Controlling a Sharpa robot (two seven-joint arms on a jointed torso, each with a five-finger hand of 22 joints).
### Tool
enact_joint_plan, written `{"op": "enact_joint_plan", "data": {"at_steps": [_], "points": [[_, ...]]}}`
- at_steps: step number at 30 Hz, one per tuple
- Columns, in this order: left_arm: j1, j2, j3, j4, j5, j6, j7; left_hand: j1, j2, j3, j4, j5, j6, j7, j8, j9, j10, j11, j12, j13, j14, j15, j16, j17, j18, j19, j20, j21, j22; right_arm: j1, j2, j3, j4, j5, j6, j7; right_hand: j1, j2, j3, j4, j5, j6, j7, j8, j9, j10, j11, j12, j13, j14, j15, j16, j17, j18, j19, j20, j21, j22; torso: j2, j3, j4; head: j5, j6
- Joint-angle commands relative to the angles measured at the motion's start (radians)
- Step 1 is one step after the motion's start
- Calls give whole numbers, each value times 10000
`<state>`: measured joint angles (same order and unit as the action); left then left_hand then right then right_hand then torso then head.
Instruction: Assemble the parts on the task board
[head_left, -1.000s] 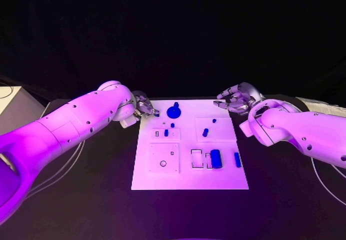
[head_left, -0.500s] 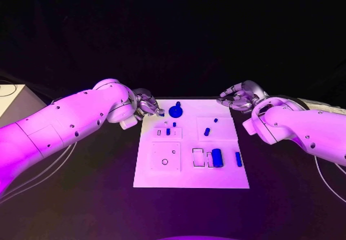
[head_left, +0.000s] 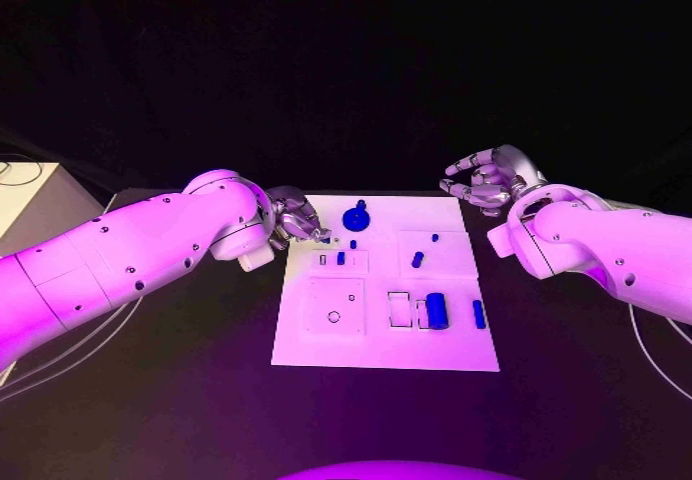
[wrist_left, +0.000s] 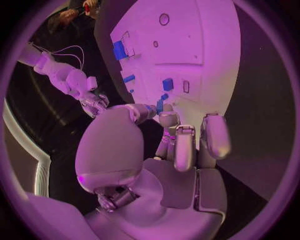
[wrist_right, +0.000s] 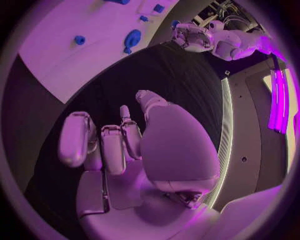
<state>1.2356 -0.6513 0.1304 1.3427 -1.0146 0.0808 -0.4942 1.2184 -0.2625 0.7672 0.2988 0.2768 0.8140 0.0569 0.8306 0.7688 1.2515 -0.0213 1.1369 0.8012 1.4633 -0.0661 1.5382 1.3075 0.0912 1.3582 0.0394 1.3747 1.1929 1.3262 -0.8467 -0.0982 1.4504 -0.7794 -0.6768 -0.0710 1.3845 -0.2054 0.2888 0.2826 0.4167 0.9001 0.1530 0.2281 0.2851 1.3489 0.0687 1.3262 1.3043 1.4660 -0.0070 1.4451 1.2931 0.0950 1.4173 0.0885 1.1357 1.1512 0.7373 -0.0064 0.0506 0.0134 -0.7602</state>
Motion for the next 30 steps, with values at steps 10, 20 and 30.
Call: {"op": "enact_joint_plan", "data": {"at_steps": [10, 20, 30], "points": [[-64, 137, -304, -40, -152, -51, -43, -106, 25, 2004, -2072, 46, 58, 3, 63, 619, 58, 26, 10, -27, 907, -67, 33, 2099, -84, 62, 6, 27, -15, -6, 90, -4, -202, 2715, -889, 2911, -159, -527, 1414, -147, 139, -610, 225, 658, 233, -3994, 231, -6256, -5891, -2833, 209, -5579, -6141, 873, -2235, 231, -6930, -5701, 4, -1, 22, 21, -43], [-85, 279, -505, -230, -463, 316, -112, -222, -18, 2032, -2191, 261, 140, -16, 48, 603, 144, 6, 24, 25, 913, -80, 37, 2111, -98, 94, -10, 62, 47, -7, 154, -5, -320, 3456, -487, 3616, -503, -627, 1793, -323, 412, -965, 691, 880, 260, -4100, 809, -9279, -9554, -4054, 952, -10346, -8164, 856, -3358, 1034, -10117, -8541, 10, 9, 20, 36, -117], [-90, 395, -645, -460, -742, 526, -156, -298, -23, 2038, -2273, 421, 181, -26, 37, 595, 189, -5, 31, 53, 919, -90, 45, 2128, -104, 113, -21, 83, 83, -7, 221, -6, -412, 3820, -210, 3887, -628, -547, 1848, -616, 425, -919, 819, 466, 40, -3812, 996, -10270, -11170, -4201, 1214, -11745, -8980, 893, -3664, 1346, -10713, -9670, 20, 23, 20, 61, -143]]}}
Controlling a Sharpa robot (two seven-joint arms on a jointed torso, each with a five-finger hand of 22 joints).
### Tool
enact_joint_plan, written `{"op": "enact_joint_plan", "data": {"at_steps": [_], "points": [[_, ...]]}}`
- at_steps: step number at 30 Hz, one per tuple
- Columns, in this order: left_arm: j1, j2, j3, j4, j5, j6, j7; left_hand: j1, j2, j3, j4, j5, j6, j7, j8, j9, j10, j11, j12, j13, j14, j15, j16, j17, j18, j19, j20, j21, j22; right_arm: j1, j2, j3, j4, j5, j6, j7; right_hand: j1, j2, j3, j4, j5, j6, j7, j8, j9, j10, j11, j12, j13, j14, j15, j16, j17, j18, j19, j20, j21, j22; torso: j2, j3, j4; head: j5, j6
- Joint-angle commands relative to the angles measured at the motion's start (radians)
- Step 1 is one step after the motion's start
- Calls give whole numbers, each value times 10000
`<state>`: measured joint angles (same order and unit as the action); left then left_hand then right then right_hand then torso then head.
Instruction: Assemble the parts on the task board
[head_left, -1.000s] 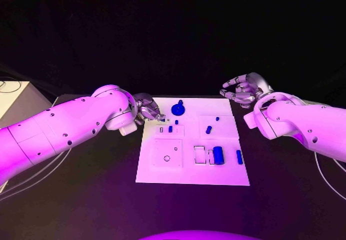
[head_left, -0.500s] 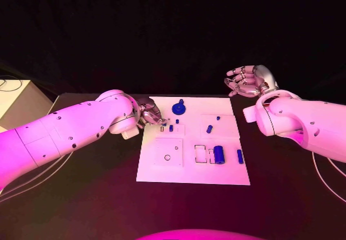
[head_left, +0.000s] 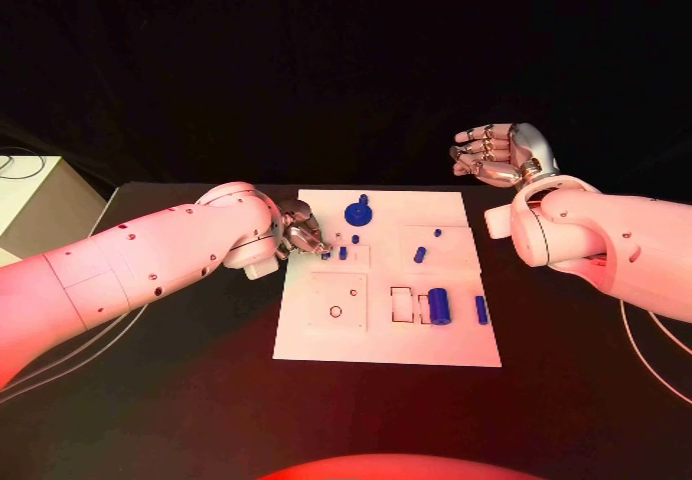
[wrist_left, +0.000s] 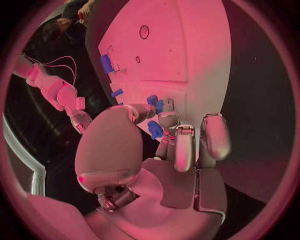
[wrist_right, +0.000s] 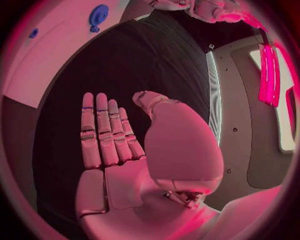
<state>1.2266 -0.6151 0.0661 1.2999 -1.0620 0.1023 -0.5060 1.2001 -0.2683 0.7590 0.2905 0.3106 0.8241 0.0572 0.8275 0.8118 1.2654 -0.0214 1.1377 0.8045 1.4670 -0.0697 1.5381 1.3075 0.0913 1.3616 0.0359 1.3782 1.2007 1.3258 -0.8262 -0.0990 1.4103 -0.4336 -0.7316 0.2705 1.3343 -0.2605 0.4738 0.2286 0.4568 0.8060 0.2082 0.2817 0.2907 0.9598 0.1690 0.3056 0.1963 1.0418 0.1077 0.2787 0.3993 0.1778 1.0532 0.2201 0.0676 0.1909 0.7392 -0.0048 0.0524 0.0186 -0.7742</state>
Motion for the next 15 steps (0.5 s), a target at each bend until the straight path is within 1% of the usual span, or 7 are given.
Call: {"op": "enact_joint_plan", "data": {"at_steps": [1, 4, 6, 12, 15], "points": [[0, 39, -7, -52, -296, 321, -40, -123, 35, 2120, -2199, 103, 85, -29, 66, 164, 51, -4, 18, 15, 886, -56, 50, 2136, -107, 83, 13, 52, 13, -3, 18, 2, -14, 376, 354, 476, -132, 3, -10, -86, 35, 17, 274, -86, -24, 81, -2, -81, -128, 47, 73, -110, -58, 64, -27, 34, -32, -96, 0, 8, 6, 8, -10], [-1, 57, -14, -97, -396, 357, -46, -166, 32, 2113, -2244, 198, 109, -35, 60, 160, 79, -9, 26, 37, 888, -58, 53, 2142, -110, 92, 9, 62, 29, -3, 22, 2, -13, 398, 386, 480, -141, 6, -20, -93, 44, 10, 284, -105, -32, 83, 7, -100, -170, 52, 80, -142, -78, 64, -33, 40, -33, -129, -1, 9, 8, 6, -27], [-1, 69, -17, -125, -455, 393, -51, -166, 32, 2113, -2244, 198, 109, -35, 60, 160, 79, -9, 26, 37, 888, -58, 53, 2142, -110, 92, 9, 62, 29, -3, 26, 2, -7, 406, 415, 468, -151, 10, -29, -99, 51, 8, 291, -120, -39, 87, 14, -115, -206, 59, 85, -169, -95, 64, -37, 45, -33, -157, 2, 12, 1, 10, -51], [-1, 129, -20, -196, -722, 464, -64, -181, 32, 2111, -2263, 240, 118, -37, 57, 158, 90, -11, 29, 46, 894, -60, 62, 2159, -115, 104, 7, 75, 53, -3, 24, 2, 32, 420, 481, 435, -190, 20, -63, -104, 58, 3, 310, -156, -56, 91, 31, -150, -297, 72, 101, -239, -139, 64, -51, 60, -33, -231, 5, 22, -3, 16, -65], [-1, 171, -21, -231, -851, 455, -67, -181, 32, 2111, -2263, 240, 118, -37, 57, 158, 90, -11, 29, 46, 894, -60, 62, 2159, -115, 104, 7, 75, 53, -3, 21, 2, 55, 423, 491, 391, -200, 22, -72, -105, 58, 2, 313, -165, -59, 91, 34, -158, -318, 74, 104, -256, -149, 64, -56, 63, -33, -249, 6, 20, -8, 12, -76]]}}
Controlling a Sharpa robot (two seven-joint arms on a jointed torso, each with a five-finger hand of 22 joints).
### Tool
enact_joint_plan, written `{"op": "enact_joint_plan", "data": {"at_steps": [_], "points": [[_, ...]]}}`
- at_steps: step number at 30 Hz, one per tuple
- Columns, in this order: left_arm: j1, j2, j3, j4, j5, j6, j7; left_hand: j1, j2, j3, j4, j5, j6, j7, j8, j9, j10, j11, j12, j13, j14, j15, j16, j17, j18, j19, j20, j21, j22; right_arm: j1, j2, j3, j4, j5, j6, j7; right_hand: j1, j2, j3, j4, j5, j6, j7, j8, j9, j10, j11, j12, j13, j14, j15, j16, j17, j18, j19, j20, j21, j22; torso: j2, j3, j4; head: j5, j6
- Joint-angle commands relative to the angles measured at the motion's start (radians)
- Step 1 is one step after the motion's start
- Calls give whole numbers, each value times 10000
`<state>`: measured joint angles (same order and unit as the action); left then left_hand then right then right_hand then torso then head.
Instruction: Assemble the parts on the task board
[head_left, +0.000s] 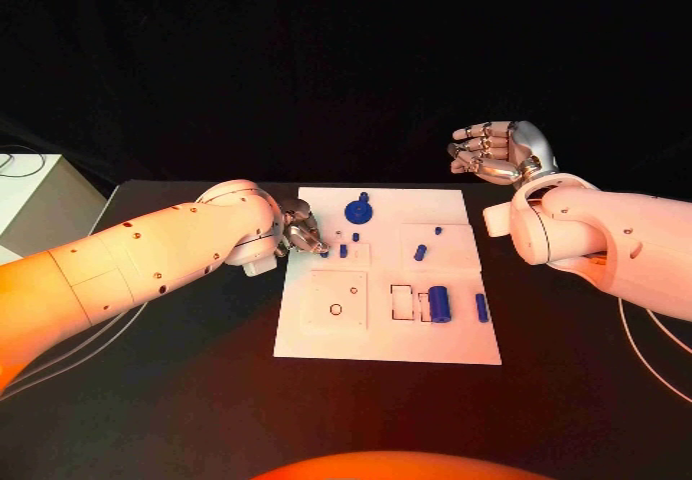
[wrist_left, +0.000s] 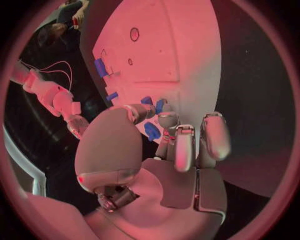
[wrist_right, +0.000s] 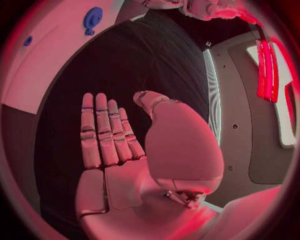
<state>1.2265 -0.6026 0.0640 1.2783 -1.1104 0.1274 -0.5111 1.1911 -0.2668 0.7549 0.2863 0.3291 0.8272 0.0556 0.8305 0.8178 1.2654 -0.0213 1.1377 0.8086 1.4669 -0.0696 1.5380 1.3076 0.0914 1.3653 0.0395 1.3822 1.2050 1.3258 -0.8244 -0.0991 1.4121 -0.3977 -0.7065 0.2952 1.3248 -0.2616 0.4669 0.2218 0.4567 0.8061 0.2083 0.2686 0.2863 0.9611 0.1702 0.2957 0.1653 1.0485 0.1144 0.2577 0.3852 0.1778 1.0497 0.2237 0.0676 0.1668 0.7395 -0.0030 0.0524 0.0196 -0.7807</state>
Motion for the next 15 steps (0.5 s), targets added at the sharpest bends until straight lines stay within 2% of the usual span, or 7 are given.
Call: {"op": "enact_joint_plan", "data": {"at_steps": [1, 15], "points": [[0, 63, 1, -28, -409, 201, -17, -104, 17, 2150, -2237, 89, 94, -22, 26, 97, 92, -13, 22, -4, 890, -62, 56, 2146, -118, 73, -31, 41, 19, -3, 1, 3, 43, 65, 243, 125, -108, 35, -6, -38, 59, 1, 314, -38, -16, 77, 23, -63, -18, 7, 39, -53, -13, 63, -24, 29, -34, -16, 4, 0, -9, 2, -17], [-6, 149, -4, -54, -626, 181, -15, -108, 19, 2149, -2245, 102, 98, -23, 25, 97, 96, -14, 23, 0, 891, -63, 57, 2149, -120, 76, -32, 44, 25, -3, 3, 3, 96, 85, 285, -9, -102, 60, -11, -62, 84, 2, 321, -62, -27, 67, 32, -92, -88, 12, 49, -109, -47, 64, -42, 39, -35, -75, 5, -7, 13, -24, -76]]}}
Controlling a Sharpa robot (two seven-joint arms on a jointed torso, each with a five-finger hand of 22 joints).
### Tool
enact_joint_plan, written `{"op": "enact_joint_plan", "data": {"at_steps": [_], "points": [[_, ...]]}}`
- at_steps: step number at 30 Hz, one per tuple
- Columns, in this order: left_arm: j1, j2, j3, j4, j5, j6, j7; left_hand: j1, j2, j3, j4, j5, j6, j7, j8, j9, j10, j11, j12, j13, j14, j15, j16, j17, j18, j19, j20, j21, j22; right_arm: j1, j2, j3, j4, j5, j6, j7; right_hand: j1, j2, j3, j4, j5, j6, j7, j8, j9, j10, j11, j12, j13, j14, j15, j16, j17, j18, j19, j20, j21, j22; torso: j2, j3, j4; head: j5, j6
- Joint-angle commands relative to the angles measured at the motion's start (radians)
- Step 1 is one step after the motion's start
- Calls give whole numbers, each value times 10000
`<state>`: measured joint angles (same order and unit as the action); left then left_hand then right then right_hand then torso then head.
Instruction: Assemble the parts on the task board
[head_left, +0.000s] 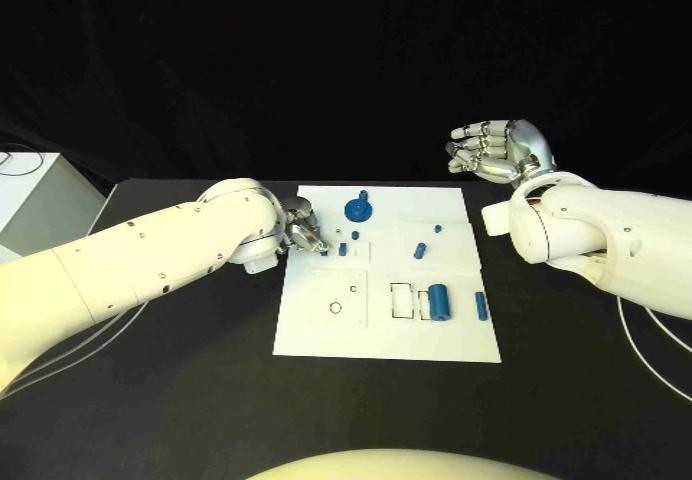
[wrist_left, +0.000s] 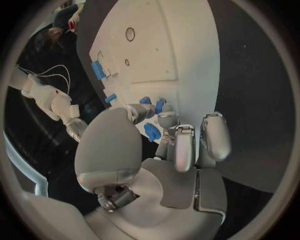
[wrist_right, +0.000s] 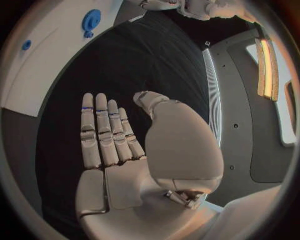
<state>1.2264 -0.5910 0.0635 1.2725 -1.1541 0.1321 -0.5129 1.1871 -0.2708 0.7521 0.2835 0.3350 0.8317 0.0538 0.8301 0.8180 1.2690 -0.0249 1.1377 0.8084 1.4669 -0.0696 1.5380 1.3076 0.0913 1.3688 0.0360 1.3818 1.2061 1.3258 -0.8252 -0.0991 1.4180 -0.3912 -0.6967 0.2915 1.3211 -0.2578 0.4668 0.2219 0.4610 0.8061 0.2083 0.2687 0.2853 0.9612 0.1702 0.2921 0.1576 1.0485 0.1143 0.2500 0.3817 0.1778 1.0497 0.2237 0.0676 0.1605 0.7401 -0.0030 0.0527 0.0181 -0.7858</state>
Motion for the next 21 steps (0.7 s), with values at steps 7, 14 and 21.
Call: {"op": "enact_joint_plan", "data": {"at_steps": [7, 14, 21], "points": [[-13, 54, -11, 5, -293, 228, -1, -75, 61, 2176, -2226, 55, 56, -6, 27, 94, 66, 21, 26, 8, 893, -64, 60, 2154, -119, 41, 3, 49, 16, -3, 13, 3, 67, 55, 208, 12, -63, 30, -9, -68, 51, 8, 321, -64, -18, 70, 32, -60, -26, 17, 49, -42, -18, 65, -43, 40, -33, -23, 1, -8, -5, -13, -81], [-16, 40, -22, 23, -424, 385, -29, -75, 61, 2176, -2226, 55, 56, -6, 27, 94, 66, 21, 26, 8, 893, -64, 60, 2154, -119, 41, 3, 49, 16, -4, -7, 3, 77, 84, 213, 10, -64, 33, -11, -71, 61, 11, 322, -66, -19, 71, 33, -63, -37, 21, 50, -50, -24, 65, -45, 41, -33, -33, -10, -13, 6, -17, -117], [-18, 58, -31, -15, -464, 418, -40, -75, 62, 2176, -2233, 62, 59, -6, 27, 94, 66, 20, 24, 6, 894, -64, 62, 2157, -122, 47, 2, 54, 26, -4, -8, 3, 82, 111, 226, 12, -65, 34, -13, -74, 70, 14, 322, -68, -20, 71, 33, -66, -47, 23, 51, -57, -28, 65, -47, 43, -32, -41, -10, -16, 12, -16, -146]]}}
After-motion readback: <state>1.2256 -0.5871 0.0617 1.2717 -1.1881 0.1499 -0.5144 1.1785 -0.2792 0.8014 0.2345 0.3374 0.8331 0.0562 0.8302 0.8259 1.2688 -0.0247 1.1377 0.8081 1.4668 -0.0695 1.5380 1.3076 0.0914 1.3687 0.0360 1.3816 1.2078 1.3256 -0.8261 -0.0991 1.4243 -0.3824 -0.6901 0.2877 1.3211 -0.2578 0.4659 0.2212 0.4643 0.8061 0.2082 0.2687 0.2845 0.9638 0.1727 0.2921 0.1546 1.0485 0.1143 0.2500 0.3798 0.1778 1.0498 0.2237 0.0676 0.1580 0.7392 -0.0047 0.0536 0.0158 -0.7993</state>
